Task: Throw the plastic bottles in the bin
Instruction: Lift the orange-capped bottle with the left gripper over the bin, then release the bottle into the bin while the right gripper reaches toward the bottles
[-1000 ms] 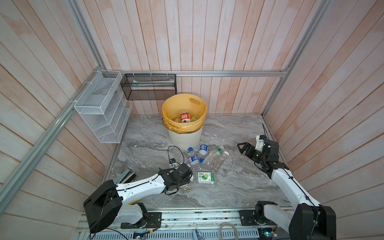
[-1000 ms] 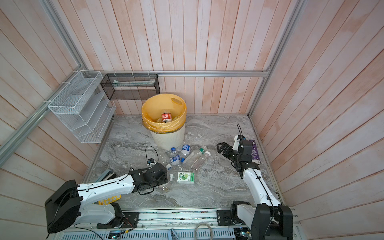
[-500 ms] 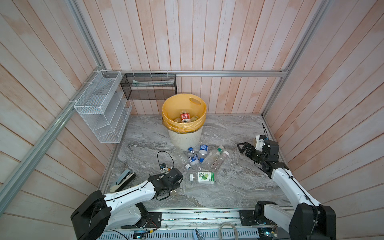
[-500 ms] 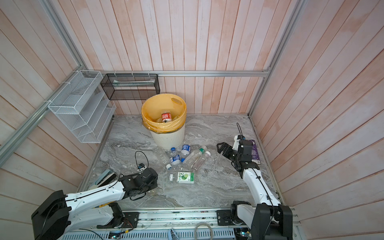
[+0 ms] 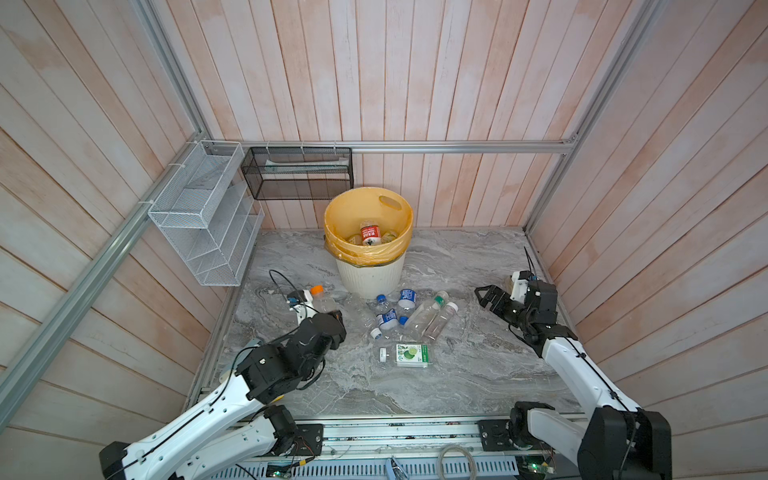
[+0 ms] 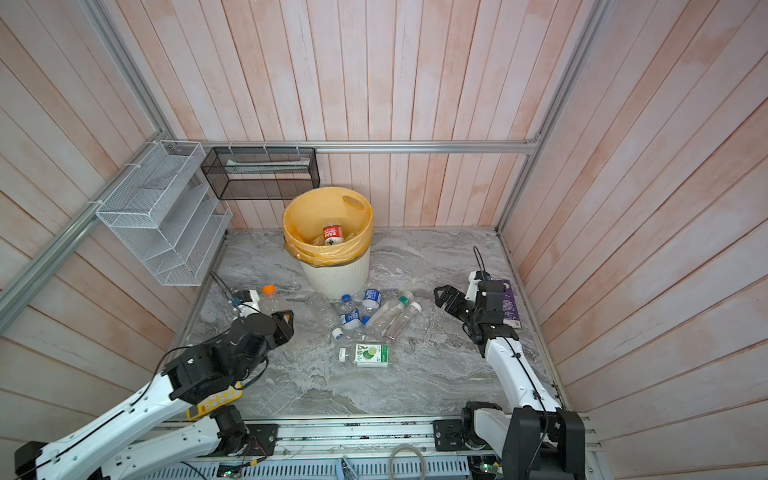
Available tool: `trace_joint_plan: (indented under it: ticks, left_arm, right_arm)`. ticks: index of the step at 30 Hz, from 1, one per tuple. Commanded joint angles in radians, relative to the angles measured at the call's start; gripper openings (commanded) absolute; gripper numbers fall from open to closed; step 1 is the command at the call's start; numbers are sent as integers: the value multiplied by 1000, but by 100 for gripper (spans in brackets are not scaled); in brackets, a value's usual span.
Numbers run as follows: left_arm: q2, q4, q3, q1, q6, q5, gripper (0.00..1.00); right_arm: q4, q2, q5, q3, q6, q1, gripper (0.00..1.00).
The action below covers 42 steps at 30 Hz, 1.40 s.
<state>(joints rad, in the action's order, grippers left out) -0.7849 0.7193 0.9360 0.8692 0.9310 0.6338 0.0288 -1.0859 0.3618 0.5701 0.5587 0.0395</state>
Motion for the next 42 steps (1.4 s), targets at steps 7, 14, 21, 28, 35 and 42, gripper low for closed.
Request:
trace_joint_plan:
  ticks: [7, 14, 21, 28, 35, 42]
  left_arm:
    - [-301, -371, 396, -228, -616, -140, 54]
    - [-853, -60, 1035, -343, -660, -479, 66]
    - [-1004, 73, 1265, -344, -656, -472, 100]
    - [-675, -344, 774, -279, -705, -342, 100]
    - [-417, -480, 417, -229, -687, -255, 100]
    - [-208, -442, 143, -223, -579, -184, 100]
  right_arm:
    - [-40, 56, 32, -46, 26, -27, 98]
    - [-12, 86, 34, -29, 27, -54, 98]
    - [25, 111, 20, -30, 27, -61, 98]
    - [30, 93, 0, -27, 29, -94, 98]
    - [12, 18, -57, -28, 63, -205, 98]
    - [11, -63, -144, -21, 127, -348, 98]
